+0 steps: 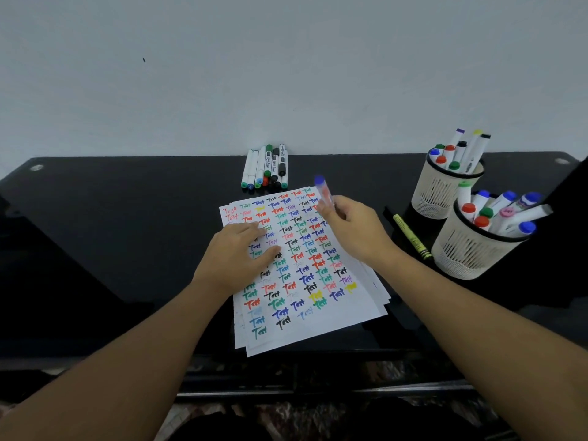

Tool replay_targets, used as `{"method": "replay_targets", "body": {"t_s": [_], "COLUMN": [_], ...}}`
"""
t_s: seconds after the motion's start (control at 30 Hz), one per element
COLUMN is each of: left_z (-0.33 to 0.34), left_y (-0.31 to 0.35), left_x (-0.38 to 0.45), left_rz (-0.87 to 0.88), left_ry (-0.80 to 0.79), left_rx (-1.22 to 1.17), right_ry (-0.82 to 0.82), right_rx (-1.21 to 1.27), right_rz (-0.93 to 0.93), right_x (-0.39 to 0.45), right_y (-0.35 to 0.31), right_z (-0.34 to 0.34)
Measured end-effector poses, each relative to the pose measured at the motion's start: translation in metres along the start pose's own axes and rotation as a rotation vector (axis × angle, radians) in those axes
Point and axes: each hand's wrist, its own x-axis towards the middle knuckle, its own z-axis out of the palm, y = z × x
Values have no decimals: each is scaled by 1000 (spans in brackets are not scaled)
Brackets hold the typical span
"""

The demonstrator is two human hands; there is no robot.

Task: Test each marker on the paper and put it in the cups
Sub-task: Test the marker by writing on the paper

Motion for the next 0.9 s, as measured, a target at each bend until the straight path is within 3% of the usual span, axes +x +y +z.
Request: {"method": "replay_targets", "body": {"t_s": [0.4,0.57,0.9], "left_z": [2,2,4], "left_y": [-1,-1,-2], "left_x": [0,0,1], "left_rz": [-2,-10,-12], "left_ry": [13,10,8], "left_rx": [-7,-3,-19], "right_ry": [118,285,462], "right_rx": [-233,-343,-295], "right_rz": [-78,-153,50], "right_x": [2,13,28], "right_y": [-20,-47,-27], "right_z": [-35,-85,-188]}}
